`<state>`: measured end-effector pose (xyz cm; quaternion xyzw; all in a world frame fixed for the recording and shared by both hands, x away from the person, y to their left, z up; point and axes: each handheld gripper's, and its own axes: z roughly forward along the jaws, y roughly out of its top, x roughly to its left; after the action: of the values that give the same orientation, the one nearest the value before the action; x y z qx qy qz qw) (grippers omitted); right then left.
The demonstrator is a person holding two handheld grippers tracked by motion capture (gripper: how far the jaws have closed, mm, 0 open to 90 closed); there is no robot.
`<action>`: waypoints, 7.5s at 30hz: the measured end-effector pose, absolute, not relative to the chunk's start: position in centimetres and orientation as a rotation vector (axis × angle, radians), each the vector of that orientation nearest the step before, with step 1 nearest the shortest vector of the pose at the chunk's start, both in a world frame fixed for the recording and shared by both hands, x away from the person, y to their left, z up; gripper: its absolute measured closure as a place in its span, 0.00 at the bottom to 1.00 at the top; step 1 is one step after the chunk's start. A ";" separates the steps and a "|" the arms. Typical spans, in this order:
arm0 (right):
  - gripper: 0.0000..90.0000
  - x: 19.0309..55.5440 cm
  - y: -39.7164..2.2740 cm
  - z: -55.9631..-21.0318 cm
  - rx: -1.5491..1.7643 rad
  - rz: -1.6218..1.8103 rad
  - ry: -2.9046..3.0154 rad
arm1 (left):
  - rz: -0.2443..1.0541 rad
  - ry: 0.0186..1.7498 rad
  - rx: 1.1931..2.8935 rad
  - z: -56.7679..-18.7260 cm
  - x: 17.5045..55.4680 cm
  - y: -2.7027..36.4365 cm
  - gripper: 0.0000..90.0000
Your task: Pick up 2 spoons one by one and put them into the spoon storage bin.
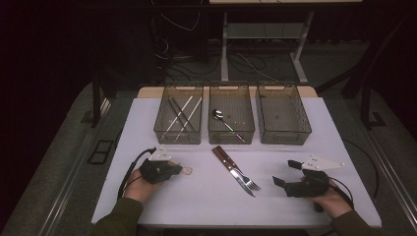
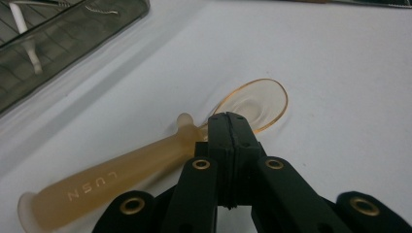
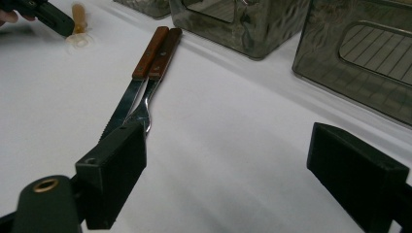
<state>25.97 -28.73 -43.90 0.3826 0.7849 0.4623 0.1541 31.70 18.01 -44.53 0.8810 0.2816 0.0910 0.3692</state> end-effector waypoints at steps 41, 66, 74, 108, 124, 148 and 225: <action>0.16 26.0 -28.8 -43.9 1.093 1.329 2.251 | 0.329 0.793 2.136 -43.0 34.9 19.2 0.84; 0.16 26.1 -28.5 -44.1 1.085 1.331 2.272 | 0.315 0.809 2.206 -45.1 36.3 23.1 0.56; 0.16 26.1 -28.5 -44.1 1.081 1.331 2.271 | 0.315 0.773 2.229 -45.0 36.0 23.0 0.69; 0.16 26.0 -28.7 -43.8 1.077 1.334 2.260 | 0.189 0.722 2.244 -44.5 34.7 22.2 0.81; 0.16 26.0 -28.6 -43.9 1.050 1.323 2.276 | 0.183 0.700 2.142 -42.2 33.1 20.1 0.81; 0.16 26.2 -28.7 -44.2 1.052 1.308 2.286 | 0.212 0.656 2.036 -38.6 33.1 14.4 0.81; 0.16 26.2 -28.8 -43.9 1.069 1.334 2.284 | 0.254 0.771 2.094 -37.2 41.8 6.1 0.41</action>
<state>26.16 -28.85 -43.93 0.3709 0.7923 0.4627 0.1436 41.84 6.06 -37.19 0.8404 0.3096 0.1018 0.4330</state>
